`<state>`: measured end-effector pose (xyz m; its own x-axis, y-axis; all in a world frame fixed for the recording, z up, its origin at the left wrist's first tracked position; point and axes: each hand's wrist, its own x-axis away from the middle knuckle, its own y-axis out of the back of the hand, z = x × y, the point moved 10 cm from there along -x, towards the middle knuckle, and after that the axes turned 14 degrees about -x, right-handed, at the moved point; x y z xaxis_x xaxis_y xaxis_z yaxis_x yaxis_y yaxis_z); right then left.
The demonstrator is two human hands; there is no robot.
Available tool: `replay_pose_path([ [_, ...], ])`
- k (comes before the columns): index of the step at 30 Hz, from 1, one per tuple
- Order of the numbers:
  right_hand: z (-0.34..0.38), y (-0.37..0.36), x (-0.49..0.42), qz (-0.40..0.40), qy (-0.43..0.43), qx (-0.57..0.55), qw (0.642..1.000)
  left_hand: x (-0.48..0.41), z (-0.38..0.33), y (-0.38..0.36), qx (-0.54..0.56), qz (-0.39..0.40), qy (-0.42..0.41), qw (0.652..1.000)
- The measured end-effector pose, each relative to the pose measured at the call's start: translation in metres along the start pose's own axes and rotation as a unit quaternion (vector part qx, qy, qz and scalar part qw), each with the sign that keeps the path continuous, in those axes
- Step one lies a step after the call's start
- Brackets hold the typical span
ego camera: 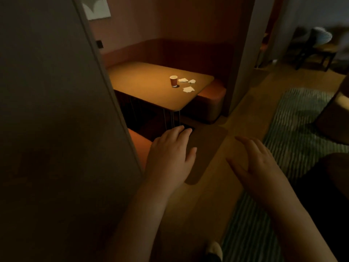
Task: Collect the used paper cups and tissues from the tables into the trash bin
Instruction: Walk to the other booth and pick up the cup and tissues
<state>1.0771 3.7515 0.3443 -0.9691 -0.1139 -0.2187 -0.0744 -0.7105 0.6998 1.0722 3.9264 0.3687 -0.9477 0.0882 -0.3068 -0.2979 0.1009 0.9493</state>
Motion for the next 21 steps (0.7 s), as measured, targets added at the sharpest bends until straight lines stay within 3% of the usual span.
replay_pose_path([
  [9,-0.055,-0.001,-0.238,0.03,0.046,-0.003,0.998,-0.199,0.015,-0.05,-0.011,-0.063,0.074,0.995],
  [16,-0.085,-0.046,-0.349,0.105,0.031,-0.025,0.994,-0.303,0.062,-0.101,-0.016,-0.069,0.125,0.99],
  [21,-0.118,-0.073,-0.445,0.098,0.022,-0.025,0.995,-0.399,0.099,-0.156,0.008,-0.068,0.14,0.988],
])
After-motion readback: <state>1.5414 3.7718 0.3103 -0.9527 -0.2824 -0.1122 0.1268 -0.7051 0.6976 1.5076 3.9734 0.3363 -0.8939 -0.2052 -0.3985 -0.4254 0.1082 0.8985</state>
